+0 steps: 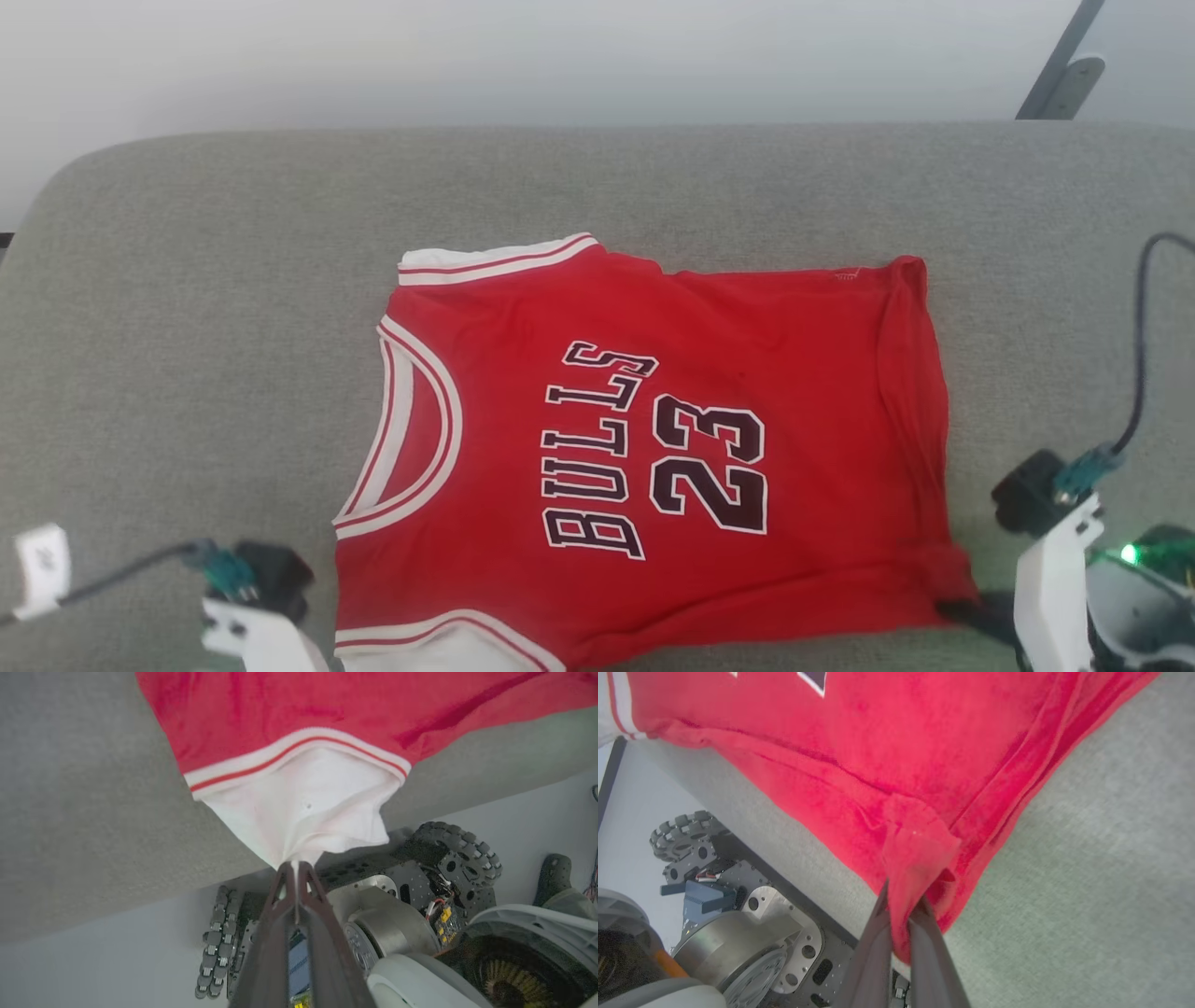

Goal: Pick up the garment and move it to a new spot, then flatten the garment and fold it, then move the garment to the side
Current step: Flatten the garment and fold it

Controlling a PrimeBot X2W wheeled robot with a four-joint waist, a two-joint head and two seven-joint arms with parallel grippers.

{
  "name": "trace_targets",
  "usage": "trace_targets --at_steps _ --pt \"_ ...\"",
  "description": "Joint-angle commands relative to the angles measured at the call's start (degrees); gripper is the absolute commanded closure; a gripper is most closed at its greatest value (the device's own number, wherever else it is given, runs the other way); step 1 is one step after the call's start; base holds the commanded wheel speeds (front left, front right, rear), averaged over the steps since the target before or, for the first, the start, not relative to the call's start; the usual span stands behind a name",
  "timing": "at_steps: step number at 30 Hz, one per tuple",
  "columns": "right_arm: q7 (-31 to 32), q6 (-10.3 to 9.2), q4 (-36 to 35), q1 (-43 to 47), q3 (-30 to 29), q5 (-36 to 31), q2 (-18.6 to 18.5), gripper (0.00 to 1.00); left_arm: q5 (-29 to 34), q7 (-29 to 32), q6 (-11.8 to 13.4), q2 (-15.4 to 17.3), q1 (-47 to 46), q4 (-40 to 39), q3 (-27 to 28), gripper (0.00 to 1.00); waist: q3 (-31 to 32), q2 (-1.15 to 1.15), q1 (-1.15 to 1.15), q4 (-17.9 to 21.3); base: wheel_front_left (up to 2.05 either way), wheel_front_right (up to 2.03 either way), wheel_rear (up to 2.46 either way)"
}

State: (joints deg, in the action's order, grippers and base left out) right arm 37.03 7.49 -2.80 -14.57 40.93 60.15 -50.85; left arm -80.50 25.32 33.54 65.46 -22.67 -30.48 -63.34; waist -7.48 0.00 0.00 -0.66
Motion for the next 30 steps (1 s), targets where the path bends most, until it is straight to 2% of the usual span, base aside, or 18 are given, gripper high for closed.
trace_targets --at_steps 1,4,7,11,17,20,21,26,30 --pt "-0.92 0.01 0.21 0.44 -1.40 -1.08 0.89 1.00 1.41 -0.90 0.08 0.61 -1.49 -0.23 1.01 1.00 -0.13 0.00 0.00 0.25 0.00 0.00 0.00" --pt "-1.75 0.01 0.93 -0.02 -4.03 -2.90 2.88 1.00 3.59 -1.45 -0.61 1.79 -4.31 0.11 2.65 1.00 -0.56 0.00 0.00 0.73 0.00 0.00 0.00" --pt "-2.37 0.01 1.88 -1.70 -6.67 -5.46 5.29 1.00 7.11 -0.85 -2.39 2.35 -8.72 1.54 4.05 1.00 -1.32 0.00 0.00 1.24 0.00 0.00 0.00" --pt "-3.27 0.02 3.65 -4.62 -9.53 -9.35 9.23 1.00 11.12 0.35 -5.86 0.59 -15.25 5.99 5.77 1.00 -2.71 0.00 0.00 2.02 0.00 0.00 0.00" --pt "-4.30 0.01 8.55 -10.69 -11.33 -14.64 14.88 1.00 14.14 2.79 -12.07 -5.50 -23.16 17.39 5.90 1.00 -5.01 0.00 0.00 3.13 0.00 0.00 0.00" --pt "-5.08 0.01 12.00 -14.08 -11.25 -16.93 17.16 1.00 14.87 3.29 -15.53 -9.23 -26.07 24.56 5.59 1.00 -6.08 0.00 0.00 3.42 0.00 0.00 0.00" --pt "-5.69 0.01 14.49 -16.07 -10.77 -18.14 18.65 1.00 14.79 3.44 -17.57 -11.71 -27.70 29.09 5.45 1.00 -6.75 0.00 0.00 3.51 0.00 0.00 0.00" --pt "-5.98 0.01 20.84 -20.02 -8.51 -19.89 21.02 1.00 14.38 3.72 -22.94 -17.55 -30.36 40.60 4.44 1.00 -8.04 0.00 0.00 3.32 0.00 0.00 0.00" --pt "-5.86 0.01 24.76 -21.84 -6.54 -19.06 22.15 1.00 12.85 4.50 -26.20 -21.42 -31.35 48.55 3.76 1.00 -8.58 0.00 0.00 3.15 0.00 0.00 0.00"
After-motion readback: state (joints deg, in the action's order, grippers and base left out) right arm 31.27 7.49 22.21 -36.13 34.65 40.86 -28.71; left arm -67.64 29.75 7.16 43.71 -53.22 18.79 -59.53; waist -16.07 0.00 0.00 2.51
